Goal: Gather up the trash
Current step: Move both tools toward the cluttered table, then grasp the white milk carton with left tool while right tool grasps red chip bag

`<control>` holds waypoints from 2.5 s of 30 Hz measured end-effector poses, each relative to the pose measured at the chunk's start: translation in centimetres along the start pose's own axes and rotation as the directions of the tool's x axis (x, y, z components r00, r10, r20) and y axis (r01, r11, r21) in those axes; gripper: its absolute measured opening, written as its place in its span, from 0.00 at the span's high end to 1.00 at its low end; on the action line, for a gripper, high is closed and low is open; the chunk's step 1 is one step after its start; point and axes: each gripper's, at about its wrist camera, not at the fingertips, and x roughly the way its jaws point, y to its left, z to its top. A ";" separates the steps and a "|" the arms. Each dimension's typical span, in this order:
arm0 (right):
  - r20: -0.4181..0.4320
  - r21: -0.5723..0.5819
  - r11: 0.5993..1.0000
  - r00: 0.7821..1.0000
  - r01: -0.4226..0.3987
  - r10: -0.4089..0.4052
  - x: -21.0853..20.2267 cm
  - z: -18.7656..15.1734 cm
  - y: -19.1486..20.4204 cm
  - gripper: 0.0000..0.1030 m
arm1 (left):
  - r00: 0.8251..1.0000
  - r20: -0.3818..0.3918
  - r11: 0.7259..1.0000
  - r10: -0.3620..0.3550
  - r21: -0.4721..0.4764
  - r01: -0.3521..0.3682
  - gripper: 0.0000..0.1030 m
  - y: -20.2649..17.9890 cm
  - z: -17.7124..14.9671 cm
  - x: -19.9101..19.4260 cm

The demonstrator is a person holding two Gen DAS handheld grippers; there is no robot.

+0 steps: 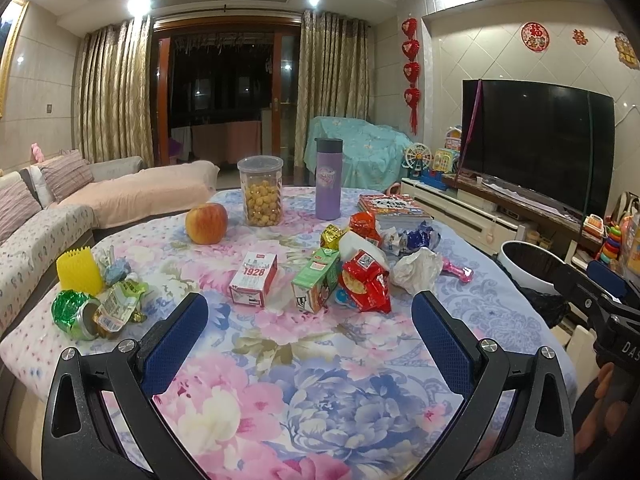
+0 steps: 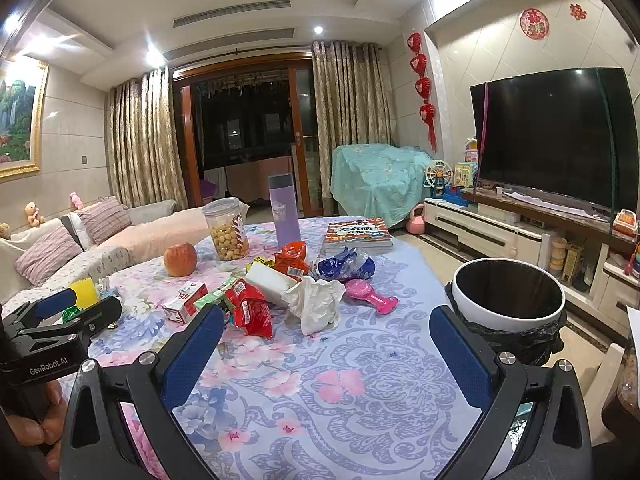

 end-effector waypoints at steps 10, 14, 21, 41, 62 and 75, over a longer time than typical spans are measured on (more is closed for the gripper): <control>-0.015 0.005 1.000 1.000 -0.001 0.001 0.4 -0.3 0.2 0.00 | 1.000 -0.019 1.000 0.015 -0.001 -0.016 0.00 0.0 -0.1 0.5; -0.020 0.004 1.000 1.000 -0.008 0.008 0.3 -0.3 0.1 0.00 | 0.999 -0.037 1.000 0.018 -0.005 -0.019 0.00 0.3 -0.4 1.2; -0.046 -0.004 1.000 0.999 -0.021 0.021 1.5 -0.8 -0.2 0.00 | 0.997 -0.069 1.000 0.020 -0.016 -0.021 0.00 1.0 -0.7 2.5; -0.170 0.080 0.990 0.977 -0.117 0.129 6.6 -0.9 1.2 0.00 | 0.980 -0.189 0.997 0.060 -0.026 -0.066 0.00 5.3 -1.4 7.8; -0.329 0.099 0.967 0.909 -0.237 0.256 16.2 -1.9 5.5 0.17 | 0.931 -0.359 0.998 0.065 -0.002 -0.070 0.07 8.6 0.0 18.7; -0.419 0.140 0.954 0.857 -0.265 0.299 21.1 -2.9 6.0 0.53 | 0.880 -0.474 0.999 0.033 -0.017 -0.047 0.48 8.9 -0.7 24.3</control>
